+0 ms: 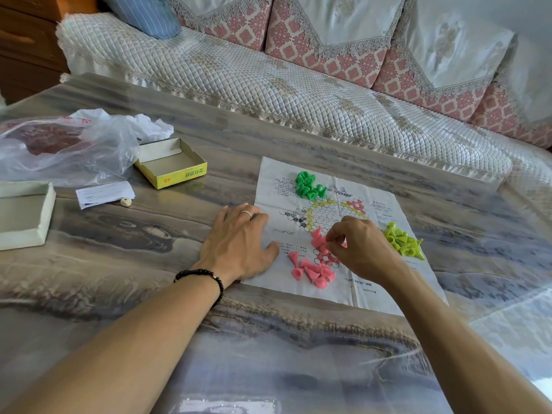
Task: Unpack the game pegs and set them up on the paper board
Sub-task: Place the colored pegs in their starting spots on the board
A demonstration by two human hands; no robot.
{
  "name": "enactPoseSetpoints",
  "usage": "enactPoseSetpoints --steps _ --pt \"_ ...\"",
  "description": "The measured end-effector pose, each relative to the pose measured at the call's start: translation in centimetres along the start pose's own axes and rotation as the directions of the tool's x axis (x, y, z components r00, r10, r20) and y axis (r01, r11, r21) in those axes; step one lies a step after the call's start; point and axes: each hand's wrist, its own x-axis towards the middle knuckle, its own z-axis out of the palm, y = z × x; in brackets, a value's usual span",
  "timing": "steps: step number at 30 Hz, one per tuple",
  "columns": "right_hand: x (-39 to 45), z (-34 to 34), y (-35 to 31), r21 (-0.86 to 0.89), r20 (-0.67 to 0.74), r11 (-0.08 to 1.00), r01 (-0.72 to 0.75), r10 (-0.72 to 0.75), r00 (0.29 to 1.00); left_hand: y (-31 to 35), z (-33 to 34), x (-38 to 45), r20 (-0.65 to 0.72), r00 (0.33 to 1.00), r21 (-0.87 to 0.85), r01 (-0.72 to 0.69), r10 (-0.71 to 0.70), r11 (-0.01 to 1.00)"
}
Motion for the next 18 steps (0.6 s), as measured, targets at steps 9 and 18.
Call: enactPoseSetpoints --steps 9,18 --pt "-0.6 -1.1 -1.2 0.069 -0.124 0.997 0.044 -0.035 0.992 -0.2 0.4 0.1 0.023 1.000 0.006 0.012 -0.012 1.000" --pt "0.1 0.5 -5.1 0.191 0.117 0.978 0.079 -0.102 0.988 -0.1 0.3 0.1 0.005 1.000 0.027 0.008 -0.008 1.000"
